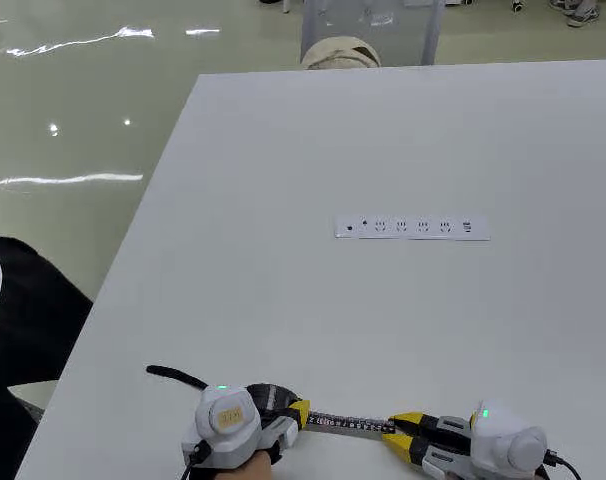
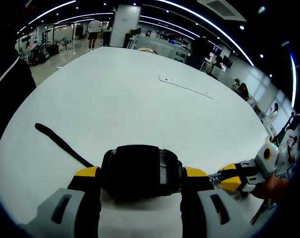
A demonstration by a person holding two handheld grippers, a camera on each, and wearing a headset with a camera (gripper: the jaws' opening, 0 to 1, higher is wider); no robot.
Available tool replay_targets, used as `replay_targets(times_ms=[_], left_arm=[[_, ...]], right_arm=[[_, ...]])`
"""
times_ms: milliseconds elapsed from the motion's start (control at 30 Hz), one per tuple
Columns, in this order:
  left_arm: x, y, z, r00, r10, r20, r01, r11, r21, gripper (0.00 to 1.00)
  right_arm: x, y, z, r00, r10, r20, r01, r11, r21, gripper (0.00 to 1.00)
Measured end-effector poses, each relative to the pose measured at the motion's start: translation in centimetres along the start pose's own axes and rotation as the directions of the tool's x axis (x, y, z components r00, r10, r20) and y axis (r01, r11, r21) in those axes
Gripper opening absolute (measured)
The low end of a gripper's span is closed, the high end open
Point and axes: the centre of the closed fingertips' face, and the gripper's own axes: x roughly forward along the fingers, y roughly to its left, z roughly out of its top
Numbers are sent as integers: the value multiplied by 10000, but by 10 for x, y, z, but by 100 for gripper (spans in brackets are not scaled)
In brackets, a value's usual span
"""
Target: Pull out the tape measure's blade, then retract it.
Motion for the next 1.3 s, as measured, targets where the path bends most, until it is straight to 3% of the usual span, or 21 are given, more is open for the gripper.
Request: replay_targets(times_ms=[967,1300], left_arm=[[0,0,0,10000,13,-44,-13,10000,-54,63],[0,0,0,10000,0,-35,0,10000,-69,63]], right_arm=[[37,15,9,9992,387,-67,-387,9992,-25,13],[41,17,11,9989,452,-92,-452,9990,-10,13]])
